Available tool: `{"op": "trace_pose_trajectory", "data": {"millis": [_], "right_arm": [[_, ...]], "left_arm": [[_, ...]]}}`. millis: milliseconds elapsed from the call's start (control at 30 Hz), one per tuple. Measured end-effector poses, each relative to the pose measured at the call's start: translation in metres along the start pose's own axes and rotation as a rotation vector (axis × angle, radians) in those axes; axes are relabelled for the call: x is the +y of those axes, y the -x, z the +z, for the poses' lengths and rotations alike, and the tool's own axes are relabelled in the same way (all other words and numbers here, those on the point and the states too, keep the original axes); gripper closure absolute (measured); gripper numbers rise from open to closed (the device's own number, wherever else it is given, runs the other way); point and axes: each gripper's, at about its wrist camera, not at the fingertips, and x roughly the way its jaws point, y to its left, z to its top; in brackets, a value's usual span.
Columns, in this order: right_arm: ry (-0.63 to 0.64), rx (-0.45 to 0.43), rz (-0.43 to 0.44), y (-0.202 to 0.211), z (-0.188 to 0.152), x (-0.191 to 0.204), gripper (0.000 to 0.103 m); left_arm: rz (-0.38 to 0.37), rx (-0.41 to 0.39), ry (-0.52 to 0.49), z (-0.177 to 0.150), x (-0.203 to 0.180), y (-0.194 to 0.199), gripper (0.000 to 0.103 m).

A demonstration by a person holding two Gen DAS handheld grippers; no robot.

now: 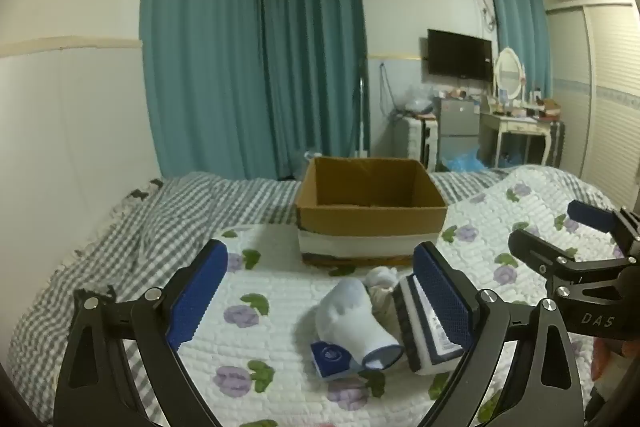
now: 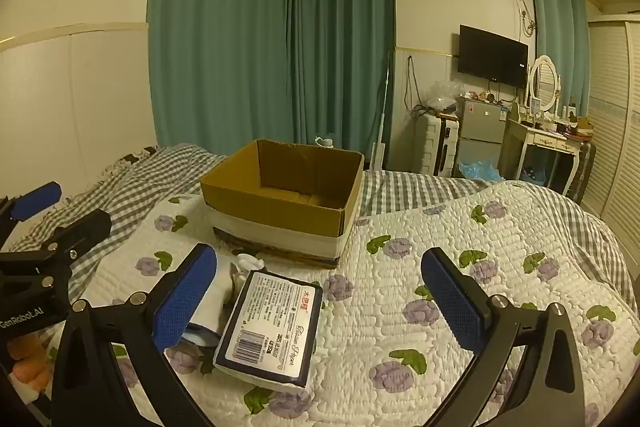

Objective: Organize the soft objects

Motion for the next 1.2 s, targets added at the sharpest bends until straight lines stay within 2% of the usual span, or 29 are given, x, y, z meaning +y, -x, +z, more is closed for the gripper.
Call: {"op": "trace_pose_trajectory", "data": {"millis": [1200], "right_arm": [[0.0, 0.033, 0.003, -0.009, -0.009, 0.001, 0.0]], "left_arm": [[0.01, 0.029, 0.009, -0.007, 0.003, -0.005, 0.008]]}}
